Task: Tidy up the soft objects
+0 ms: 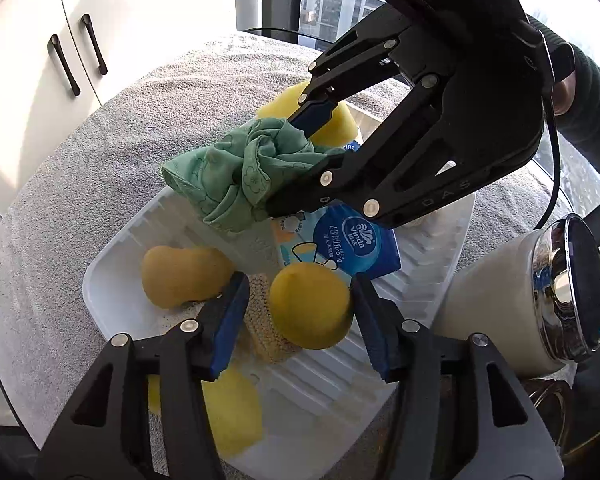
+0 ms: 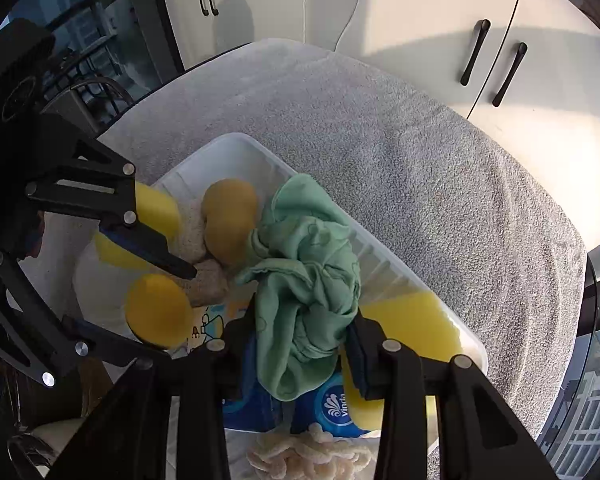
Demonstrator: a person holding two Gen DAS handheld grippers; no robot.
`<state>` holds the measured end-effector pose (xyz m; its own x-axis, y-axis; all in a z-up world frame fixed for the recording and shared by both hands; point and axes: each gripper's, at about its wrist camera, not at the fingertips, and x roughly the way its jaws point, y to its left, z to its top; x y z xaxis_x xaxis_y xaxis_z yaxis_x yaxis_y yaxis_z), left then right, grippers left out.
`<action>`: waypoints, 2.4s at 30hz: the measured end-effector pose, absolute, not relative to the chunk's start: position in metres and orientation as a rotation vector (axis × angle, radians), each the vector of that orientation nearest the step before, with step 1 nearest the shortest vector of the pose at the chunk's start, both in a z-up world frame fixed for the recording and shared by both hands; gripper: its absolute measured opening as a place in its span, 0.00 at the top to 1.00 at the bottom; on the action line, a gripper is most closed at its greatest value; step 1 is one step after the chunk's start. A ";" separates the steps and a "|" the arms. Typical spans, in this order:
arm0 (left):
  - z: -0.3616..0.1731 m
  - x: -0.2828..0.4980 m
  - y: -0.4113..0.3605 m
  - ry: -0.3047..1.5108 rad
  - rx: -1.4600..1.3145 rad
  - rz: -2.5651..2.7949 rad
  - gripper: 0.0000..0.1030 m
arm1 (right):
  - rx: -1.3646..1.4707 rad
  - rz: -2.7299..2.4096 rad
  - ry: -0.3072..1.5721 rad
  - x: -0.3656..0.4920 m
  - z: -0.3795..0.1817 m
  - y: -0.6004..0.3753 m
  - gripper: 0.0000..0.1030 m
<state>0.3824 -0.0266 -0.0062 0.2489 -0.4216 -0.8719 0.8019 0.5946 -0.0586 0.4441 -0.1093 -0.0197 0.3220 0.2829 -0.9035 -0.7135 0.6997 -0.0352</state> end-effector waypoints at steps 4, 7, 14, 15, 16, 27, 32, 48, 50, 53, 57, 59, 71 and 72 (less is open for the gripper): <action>-0.006 0.383 -0.026 1.004 0.448 -0.858 0.42 | -0.486 0.686 1.046 0.441 -0.019 -0.108 0.57; -0.005 0.382 -0.023 0.998 0.441 -0.853 0.42 | -0.486 0.693 1.041 0.438 -0.016 -0.107 0.50; -0.001 0.381 -0.019 0.980 0.433 -0.832 0.41 | -0.464 0.685 1.011 0.435 -0.006 -0.113 0.43; 0.001 0.381 -0.019 0.976 0.431 -0.830 0.40 | -0.459 0.683 1.005 0.434 -0.004 -0.114 0.43; 0.003 0.381 -0.018 0.969 0.429 -0.826 0.37 | -0.451 0.680 0.997 0.433 0.000 -0.116 0.41; 0.038 0.383 0.011 0.874 0.303 -0.693 0.15 | -0.340 0.600 0.932 0.411 0.038 -0.161 0.32; 0.053 0.378 0.036 0.834 0.227 -0.587 0.13 | -0.271 0.533 0.899 0.397 0.055 -0.189 0.31; 0.114 0.230 0.096 0.557 0.093 -0.172 0.04 | -0.111 0.405 0.693 0.267 0.120 -0.238 0.24; 0.114 0.206 0.094 0.547 0.085 -0.143 0.04 | -0.080 0.396 0.679 0.245 0.118 -0.239 0.21; 0.110 0.169 0.090 0.529 0.043 -0.111 0.00 | -0.049 0.372 0.655 0.208 0.109 -0.236 0.16; 0.099 0.131 0.074 0.502 0.005 -0.052 0.00 | -0.009 0.318 0.614 0.158 0.088 -0.226 0.04; 0.094 0.116 0.067 0.502 -0.035 -0.039 0.00 | 0.011 0.302 0.608 0.139 0.077 -0.218 0.02; 0.068 0.064 0.039 0.541 -0.109 0.047 0.00 | 0.071 0.077 0.565 0.080 0.032 -0.189 0.00; 0.067 0.063 0.034 0.558 -0.098 0.063 0.00 | 0.072 0.065 0.560 0.079 0.032 -0.189 0.00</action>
